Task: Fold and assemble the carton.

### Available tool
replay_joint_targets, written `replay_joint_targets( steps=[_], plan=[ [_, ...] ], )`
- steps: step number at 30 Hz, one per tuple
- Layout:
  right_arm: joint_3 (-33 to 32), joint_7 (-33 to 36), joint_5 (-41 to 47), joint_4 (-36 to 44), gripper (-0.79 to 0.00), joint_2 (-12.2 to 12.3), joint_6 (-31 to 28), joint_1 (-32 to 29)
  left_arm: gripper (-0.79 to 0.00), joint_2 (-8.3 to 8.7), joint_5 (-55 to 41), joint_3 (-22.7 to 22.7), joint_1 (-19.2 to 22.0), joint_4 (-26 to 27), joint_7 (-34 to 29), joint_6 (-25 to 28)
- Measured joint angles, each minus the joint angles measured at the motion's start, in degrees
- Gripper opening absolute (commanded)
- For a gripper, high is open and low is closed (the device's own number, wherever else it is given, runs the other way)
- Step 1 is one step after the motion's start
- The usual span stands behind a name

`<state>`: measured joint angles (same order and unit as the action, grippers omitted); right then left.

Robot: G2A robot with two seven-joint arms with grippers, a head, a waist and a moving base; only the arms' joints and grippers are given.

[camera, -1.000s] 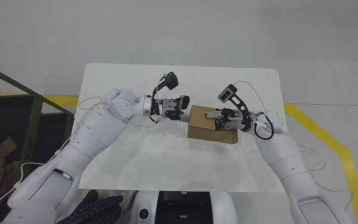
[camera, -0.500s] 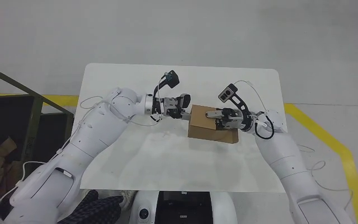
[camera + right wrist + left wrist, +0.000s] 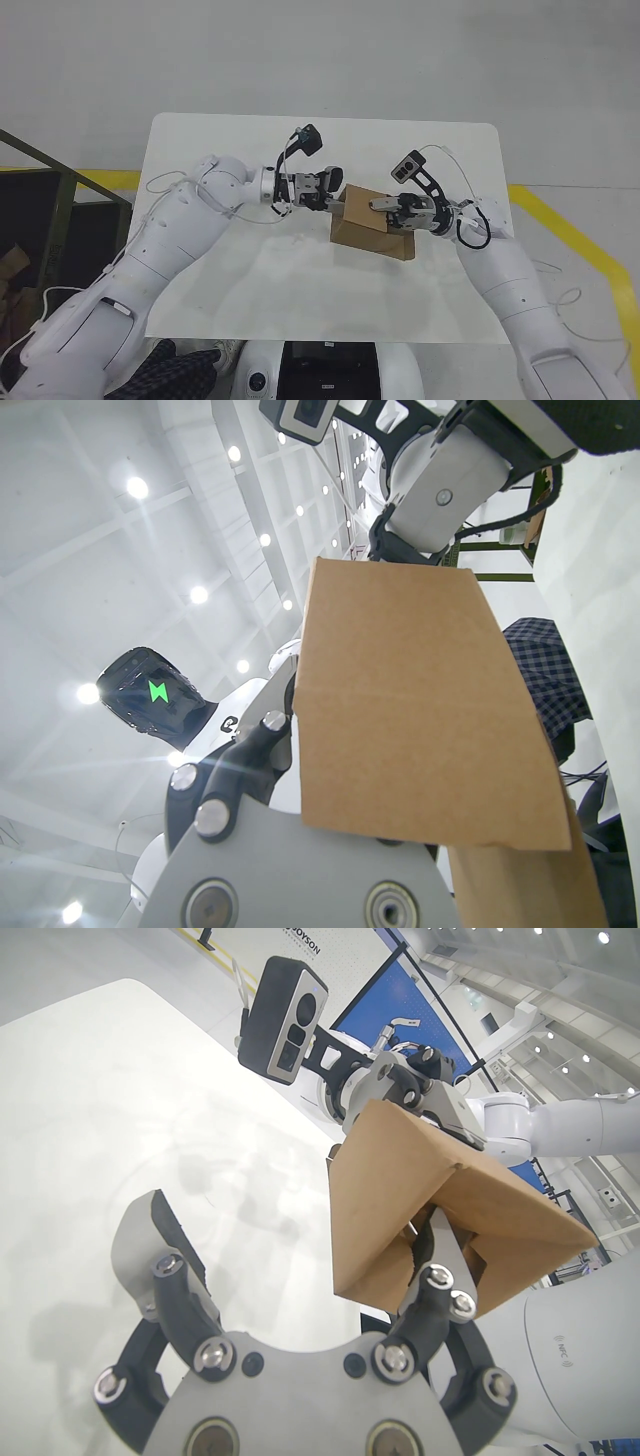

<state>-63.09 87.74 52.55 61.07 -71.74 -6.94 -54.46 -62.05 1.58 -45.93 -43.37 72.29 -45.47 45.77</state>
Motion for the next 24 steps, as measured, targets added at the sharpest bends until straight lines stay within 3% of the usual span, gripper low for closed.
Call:
replay_joint_targets(
  steps=[24],
  plan=[
    [-3.77, -4.64, -7.61, 4.08, -0.785, 1.69, -1.67, -2.82, 0.0, 3.68, 0.18, -10.24, -9.03, 7.91, 0.49, 0.08]
  ],
)
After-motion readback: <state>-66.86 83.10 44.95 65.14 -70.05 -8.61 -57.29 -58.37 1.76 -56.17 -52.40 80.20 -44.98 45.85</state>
